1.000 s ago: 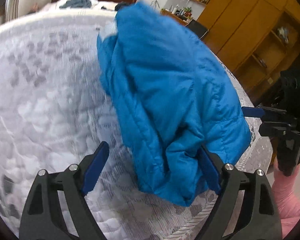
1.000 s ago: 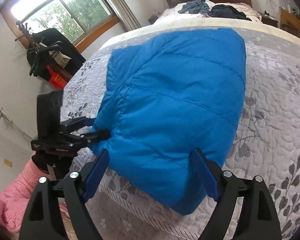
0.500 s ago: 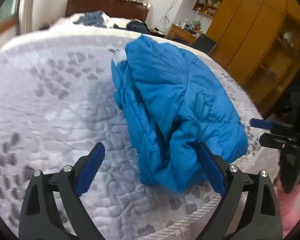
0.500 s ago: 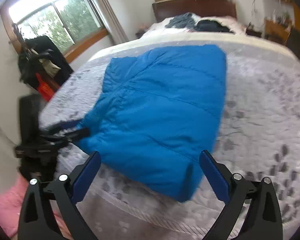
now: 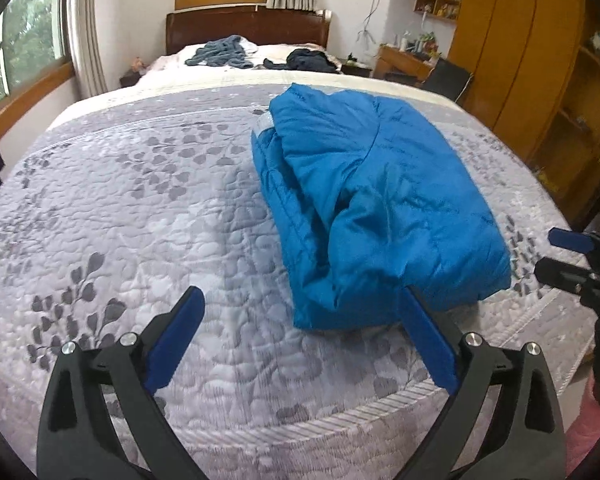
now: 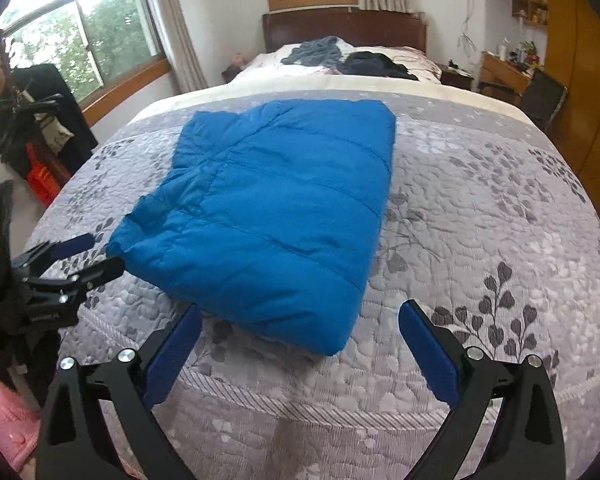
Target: Fold large clothes
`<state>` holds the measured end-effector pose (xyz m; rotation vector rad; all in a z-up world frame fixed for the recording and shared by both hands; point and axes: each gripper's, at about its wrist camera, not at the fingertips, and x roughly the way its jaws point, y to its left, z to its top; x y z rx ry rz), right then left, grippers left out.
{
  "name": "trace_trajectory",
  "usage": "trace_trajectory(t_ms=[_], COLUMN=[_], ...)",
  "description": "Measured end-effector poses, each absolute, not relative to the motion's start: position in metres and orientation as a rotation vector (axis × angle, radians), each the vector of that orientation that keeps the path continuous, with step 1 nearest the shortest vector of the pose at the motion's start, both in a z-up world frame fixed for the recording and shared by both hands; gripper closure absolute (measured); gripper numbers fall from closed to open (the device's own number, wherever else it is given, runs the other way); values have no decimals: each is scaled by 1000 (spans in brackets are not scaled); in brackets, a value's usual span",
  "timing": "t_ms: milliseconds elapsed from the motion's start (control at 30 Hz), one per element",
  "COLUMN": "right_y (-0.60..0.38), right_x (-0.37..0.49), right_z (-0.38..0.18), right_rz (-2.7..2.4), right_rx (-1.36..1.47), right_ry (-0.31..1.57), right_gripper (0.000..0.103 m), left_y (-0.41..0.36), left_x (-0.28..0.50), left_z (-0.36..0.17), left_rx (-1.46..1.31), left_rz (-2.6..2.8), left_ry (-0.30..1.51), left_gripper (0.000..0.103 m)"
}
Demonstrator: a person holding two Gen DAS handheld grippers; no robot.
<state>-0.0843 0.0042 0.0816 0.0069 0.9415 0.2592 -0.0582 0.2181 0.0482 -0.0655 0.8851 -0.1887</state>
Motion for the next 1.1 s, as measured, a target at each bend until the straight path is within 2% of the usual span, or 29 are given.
trace_trajectory(t_ms=[1100], right_y=[3], right_x=[-108], right_z=[67], right_rz=[94], right_rx=[30], right_ry=[963], right_gripper=[4], left_y=[210], left_x=[-88], left_z=[47], left_rx=[-59], left_rz=[-53], left_ry=[952], left_gripper=[7])
